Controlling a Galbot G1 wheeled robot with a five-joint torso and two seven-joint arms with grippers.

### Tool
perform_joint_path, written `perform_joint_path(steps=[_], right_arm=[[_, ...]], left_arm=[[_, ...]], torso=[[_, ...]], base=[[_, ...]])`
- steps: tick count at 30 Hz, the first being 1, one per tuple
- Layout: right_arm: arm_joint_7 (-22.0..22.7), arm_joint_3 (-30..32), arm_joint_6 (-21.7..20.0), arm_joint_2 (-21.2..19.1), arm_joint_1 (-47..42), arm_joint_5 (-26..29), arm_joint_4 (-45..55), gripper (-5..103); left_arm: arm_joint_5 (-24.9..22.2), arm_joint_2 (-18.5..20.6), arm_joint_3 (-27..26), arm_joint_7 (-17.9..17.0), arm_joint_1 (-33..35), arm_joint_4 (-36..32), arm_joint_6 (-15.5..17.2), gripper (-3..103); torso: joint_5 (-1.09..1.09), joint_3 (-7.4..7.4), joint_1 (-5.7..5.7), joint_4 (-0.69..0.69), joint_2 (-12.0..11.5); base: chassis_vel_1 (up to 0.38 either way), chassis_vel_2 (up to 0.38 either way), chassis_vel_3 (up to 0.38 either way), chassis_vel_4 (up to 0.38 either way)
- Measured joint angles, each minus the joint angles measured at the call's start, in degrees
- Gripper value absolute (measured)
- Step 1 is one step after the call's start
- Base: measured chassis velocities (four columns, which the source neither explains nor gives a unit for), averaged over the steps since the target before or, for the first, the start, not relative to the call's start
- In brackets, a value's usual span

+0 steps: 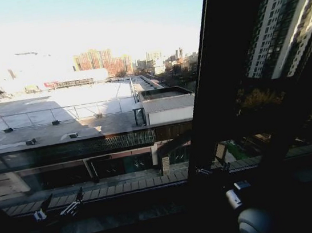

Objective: Open the curtains by pulling them apart, changing their state from closed to fully open.

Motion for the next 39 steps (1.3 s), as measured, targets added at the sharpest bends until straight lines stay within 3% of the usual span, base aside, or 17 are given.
perform_joint_path(steps=[14, 19, 39], right_arm=[[0.0, 2.6, 0.1, 0.2, -1.4, 1.0, 0.5, 100], [-0.1, 2.1, 0.2, 0.4, -1.2, 1.0, 0.3, 100], [-0.1, 1.1, 0.3, 0.3, -1.1, 0.8, 0.1, 100]], left_arm=[[1.6, -0.2, 2.5, -0.1, -0.4, 0.1, 0.0, 100], [1.7, -0.4, 2.2, -0.1, -0.2, 0.1, -0.3, 100], [2.0, -0.4, 2.5, -0.1, 0.1, 0.1, -0.9, 100]], torso=[[0.03, 0.0, 0.0, -0.01, 0.0], [-0.05, 0.0, -0.01, 0.02, 0.0], [0.01, -0.01, -0.02, -0.01, 0.0]], base=[[-0.241, -0.412, 0.24, 0.422], [-0.089, -0.395, 0.086, 0.397], [-0.013, -0.372, 0.006, 0.377]])
